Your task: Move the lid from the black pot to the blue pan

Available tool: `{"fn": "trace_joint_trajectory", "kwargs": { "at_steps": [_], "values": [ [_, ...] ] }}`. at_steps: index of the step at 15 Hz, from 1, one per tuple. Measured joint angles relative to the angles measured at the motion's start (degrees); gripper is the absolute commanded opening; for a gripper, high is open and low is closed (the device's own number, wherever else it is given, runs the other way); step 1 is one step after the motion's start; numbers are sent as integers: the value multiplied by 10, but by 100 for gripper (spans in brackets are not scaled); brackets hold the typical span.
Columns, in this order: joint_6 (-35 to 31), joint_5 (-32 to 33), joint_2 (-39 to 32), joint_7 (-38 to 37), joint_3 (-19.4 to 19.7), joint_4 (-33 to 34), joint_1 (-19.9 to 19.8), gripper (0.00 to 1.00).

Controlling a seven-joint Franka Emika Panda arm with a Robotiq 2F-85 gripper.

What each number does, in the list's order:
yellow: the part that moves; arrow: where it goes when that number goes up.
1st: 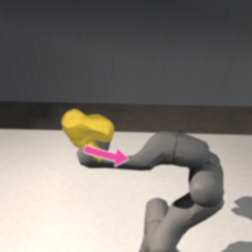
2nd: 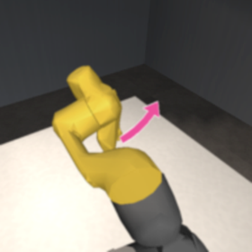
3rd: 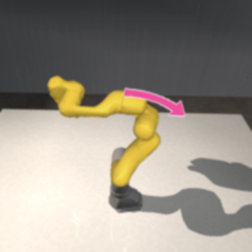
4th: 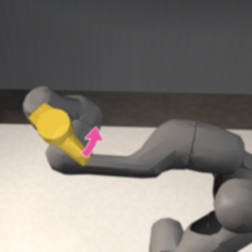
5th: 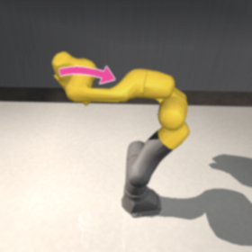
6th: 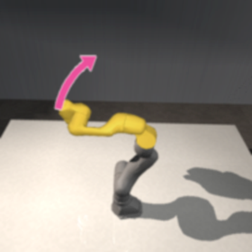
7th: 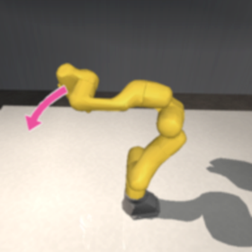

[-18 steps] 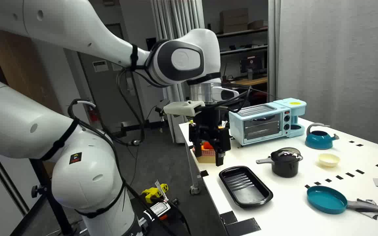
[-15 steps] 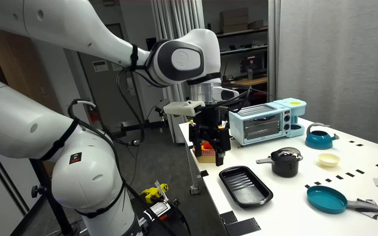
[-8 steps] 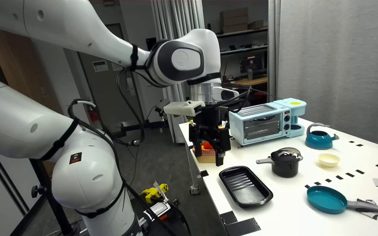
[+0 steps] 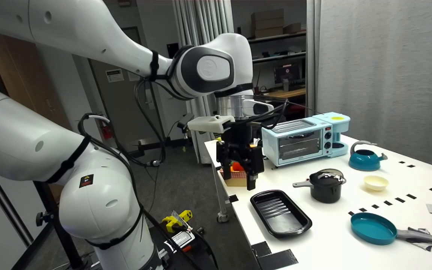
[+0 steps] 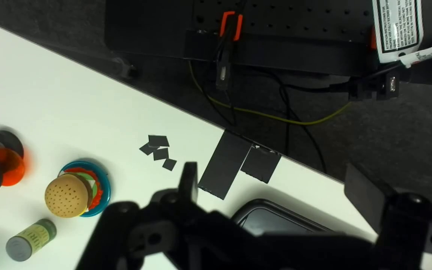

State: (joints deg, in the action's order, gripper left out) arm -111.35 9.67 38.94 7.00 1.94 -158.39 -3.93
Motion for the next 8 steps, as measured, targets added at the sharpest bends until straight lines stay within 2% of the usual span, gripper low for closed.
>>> {"fn": "trace_joint_trajectory", "kwargs": {
  "at_steps": [4,8],
  "values": [
    [-15,0,-20,-8,2,14,0,100],
    [-65,-4,-72,-20,6,45,0,100]
  ]
}}
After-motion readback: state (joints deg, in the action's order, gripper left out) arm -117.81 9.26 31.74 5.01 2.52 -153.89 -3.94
